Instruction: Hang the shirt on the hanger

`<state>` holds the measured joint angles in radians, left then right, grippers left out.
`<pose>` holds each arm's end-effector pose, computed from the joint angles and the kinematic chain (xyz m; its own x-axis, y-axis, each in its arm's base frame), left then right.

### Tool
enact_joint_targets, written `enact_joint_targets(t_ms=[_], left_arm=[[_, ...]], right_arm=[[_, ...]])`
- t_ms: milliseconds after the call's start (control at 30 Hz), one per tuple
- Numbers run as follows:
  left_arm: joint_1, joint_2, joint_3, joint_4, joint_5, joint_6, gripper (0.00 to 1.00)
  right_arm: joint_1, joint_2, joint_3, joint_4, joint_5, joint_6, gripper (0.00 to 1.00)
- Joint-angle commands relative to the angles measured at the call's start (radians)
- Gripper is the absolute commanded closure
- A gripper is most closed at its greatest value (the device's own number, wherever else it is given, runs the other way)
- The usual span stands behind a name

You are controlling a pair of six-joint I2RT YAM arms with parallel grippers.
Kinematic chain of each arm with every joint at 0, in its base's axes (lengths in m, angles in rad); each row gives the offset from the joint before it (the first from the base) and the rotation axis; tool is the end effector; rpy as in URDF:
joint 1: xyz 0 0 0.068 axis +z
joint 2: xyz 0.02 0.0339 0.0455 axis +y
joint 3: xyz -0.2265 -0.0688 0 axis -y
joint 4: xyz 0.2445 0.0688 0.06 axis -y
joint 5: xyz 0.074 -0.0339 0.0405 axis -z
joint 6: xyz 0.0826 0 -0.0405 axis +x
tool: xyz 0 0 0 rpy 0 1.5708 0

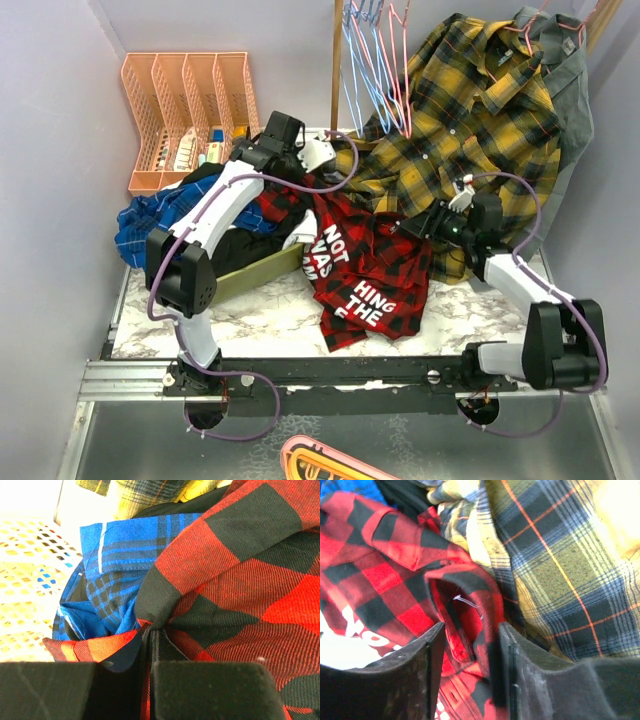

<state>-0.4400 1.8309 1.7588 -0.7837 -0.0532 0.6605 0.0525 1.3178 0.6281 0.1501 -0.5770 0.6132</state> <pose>0.3900 -0.1788 0.2565 -0.2979 0.8174 -0.4931 0.7301 0.5279 0.4339 0.3102 0.0614 0.1499 -0.7139 0.4455 -0.5403 -0.1229 0.6799 0.7229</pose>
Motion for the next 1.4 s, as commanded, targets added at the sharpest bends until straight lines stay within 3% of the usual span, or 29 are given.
enact_joint_targets(t_ms=[0,33,100,167,233,267,300,400,500,633,733,900,1133,1267,1367], left_arm=[[0.007,-0.101,-0.07,-0.001,0.033,0.003,1.0],[0.007,-0.123,-0.081,-0.004,0.049,0.007,1.0],[0.007,-0.161,-0.06,-0.051,0.101,0.01,1.0],[0.006,-0.171,0.006,-0.147,0.171,0.008,0.9],[0.006,-0.183,0.088,-0.224,0.245,-0.008,0.53],[0.005,-0.189,0.128,-0.253,0.274,-0.025,0.13],[0.002,-0.189,0.174,-0.282,0.299,-0.05,0.02],[0.001,-0.167,0.301,-0.377,0.328,-0.122,0.01],[0.002,-0.181,0.332,-0.46,0.343,-0.131,0.01],[0.027,-0.388,0.046,-0.408,0.345,-0.093,0.01],[0.027,-0.49,-0.075,-0.561,0.416,0.003,0.01],[0.027,-0.631,-0.358,-0.564,0.323,0.09,0.01],[0.052,-0.651,-0.642,-0.289,0.061,0.067,0.01],[0.151,-0.638,-0.727,-0.142,0.056,0.103,0.01],[0.218,-0.613,-0.747,-0.103,0.072,0.136,0.18]], right_arm=[[0.009,-0.201,-0.064,0.114,-0.021,-0.091,0.31],[0.015,-0.263,-0.086,0.138,0.002,-0.114,0.05],[0.022,-0.362,-0.112,0.158,0.048,-0.164,0.0],[0.023,-0.407,-0.108,0.147,0.065,-0.196,0.01],[0.03,-0.417,-0.089,0.143,0.058,-0.205,0.0],[0.035,-0.419,-0.077,0.139,0.059,-0.205,0.0],[0.039,-0.423,-0.062,0.133,0.065,-0.206,0.0],[0.044,-0.432,-0.014,0.106,0.055,-0.233,0.0],[0.047,-0.411,0.038,0.043,0.035,-0.258,0.0],[0.049,-0.434,0.052,-0.009,0.011,-0.248,0.01],[0.049,-0.479,0.025,-0.005,-0.015,-0.225,0.0],[0.05,-0.47,0.021,0.099,0.051,-0.165,0.0],[0.05,-0.265,0.391,0.023,0.202,-0.135,0.01],[0.05,-0.101,0.668,-0.069,0.266,-0.151,0.14],[0.05,0.03,0.843,-0.093,0.222,-0.128,0.19]])
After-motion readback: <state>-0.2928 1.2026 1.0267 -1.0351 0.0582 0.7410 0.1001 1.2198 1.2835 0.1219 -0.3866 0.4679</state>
